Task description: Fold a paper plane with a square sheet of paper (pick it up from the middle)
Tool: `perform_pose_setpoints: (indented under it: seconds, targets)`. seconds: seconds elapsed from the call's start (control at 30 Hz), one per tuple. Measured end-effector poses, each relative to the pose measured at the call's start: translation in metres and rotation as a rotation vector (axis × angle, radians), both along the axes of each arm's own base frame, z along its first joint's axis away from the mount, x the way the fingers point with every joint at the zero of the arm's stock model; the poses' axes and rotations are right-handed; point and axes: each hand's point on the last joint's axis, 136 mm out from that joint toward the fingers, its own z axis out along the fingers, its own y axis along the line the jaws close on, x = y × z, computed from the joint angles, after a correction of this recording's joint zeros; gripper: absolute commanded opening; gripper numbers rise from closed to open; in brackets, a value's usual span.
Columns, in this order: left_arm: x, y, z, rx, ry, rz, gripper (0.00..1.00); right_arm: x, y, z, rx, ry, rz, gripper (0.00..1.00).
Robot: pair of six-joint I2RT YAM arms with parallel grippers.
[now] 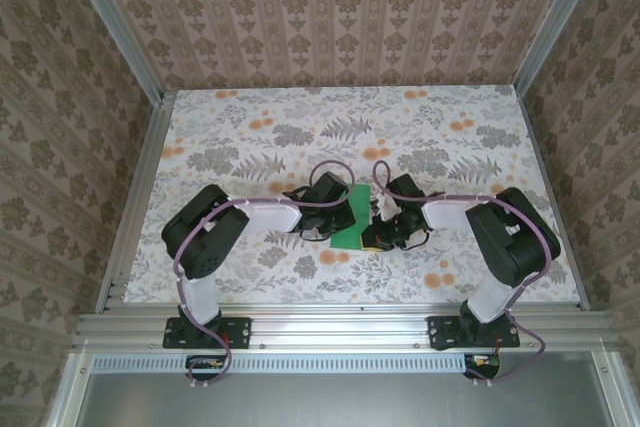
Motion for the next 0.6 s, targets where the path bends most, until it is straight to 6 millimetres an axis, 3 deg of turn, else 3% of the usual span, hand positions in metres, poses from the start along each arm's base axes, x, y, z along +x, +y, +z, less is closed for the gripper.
perform_pose_setpoints:
  seconds: [0.4,0.6]
  targets:
    - [0.000,0.000,0.000,0.000,0.000,-0.001,0.09,-0.020,-0.019,0.006,-0.083,0.038,-0.020,0.11]
    - [0.000,0.000,0.000,0.003,0.002,-0.001,0.09,-0.004,-0.013,0.033,-0.041,-0.036,-0.057,0.12]
